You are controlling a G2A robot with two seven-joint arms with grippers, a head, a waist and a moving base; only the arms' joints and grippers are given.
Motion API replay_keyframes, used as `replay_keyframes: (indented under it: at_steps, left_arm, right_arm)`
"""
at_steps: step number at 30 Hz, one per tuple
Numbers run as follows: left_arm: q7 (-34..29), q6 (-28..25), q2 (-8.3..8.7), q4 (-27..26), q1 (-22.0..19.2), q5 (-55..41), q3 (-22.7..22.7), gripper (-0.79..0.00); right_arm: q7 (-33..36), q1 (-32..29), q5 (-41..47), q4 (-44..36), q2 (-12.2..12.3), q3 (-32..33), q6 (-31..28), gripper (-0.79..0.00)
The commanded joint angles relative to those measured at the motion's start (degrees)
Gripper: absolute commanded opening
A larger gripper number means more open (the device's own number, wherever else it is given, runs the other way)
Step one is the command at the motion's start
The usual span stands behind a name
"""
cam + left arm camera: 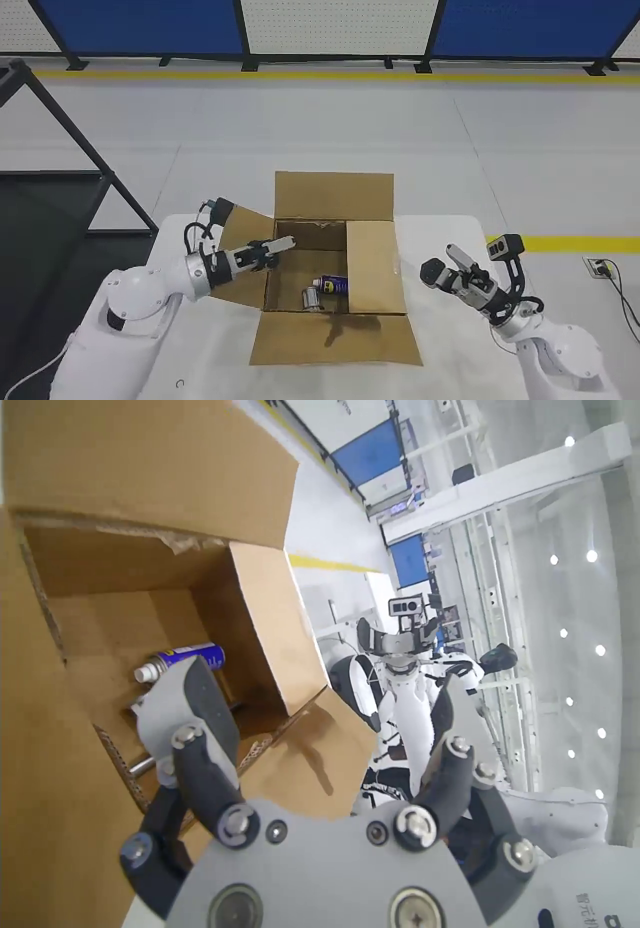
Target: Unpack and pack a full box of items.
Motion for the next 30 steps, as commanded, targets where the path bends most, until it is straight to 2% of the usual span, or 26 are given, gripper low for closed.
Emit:
replay_keyframes:
  at_steps: [1,7,15,24,30]
  left_arm:
    - [-0.89,0.57,-0.66,2.70,-2.66,-0.07,3.84,0.000]
    - [-0.68,1.52,-3.57,11.63,-10.69,-0.19,14.35,0.000]
    - [3.21,-0.26,-7.97,20.95,-16.97,-2.11,24.35,0.000]
    - [9.60,-1.21,-12.24,29.50,-20.58,-4.30,29.82,0.000]
    - [11.06,-2.43,-14.92,33.79,-22.78,-6.99,31.85,0.000]
  right_arm:
    - [0.48,-0.56,0.47,-0.01,0.13,0.35,-0.67,0.000]
    - [2.39,-2.74,2.53,0.19,0.62,1.97,-2.85,0.000]
    - [2.86,-4.63,3.17,-0.72,1.17,2.92,-3.69,0.000]
    - [3.70,-4.83,2.74,-1.79,1.60,1.73,-3.42,0.000]
    - [3.75,-4.31,2.08,-2.04,1.71,-0.30,-3.43,0.000]
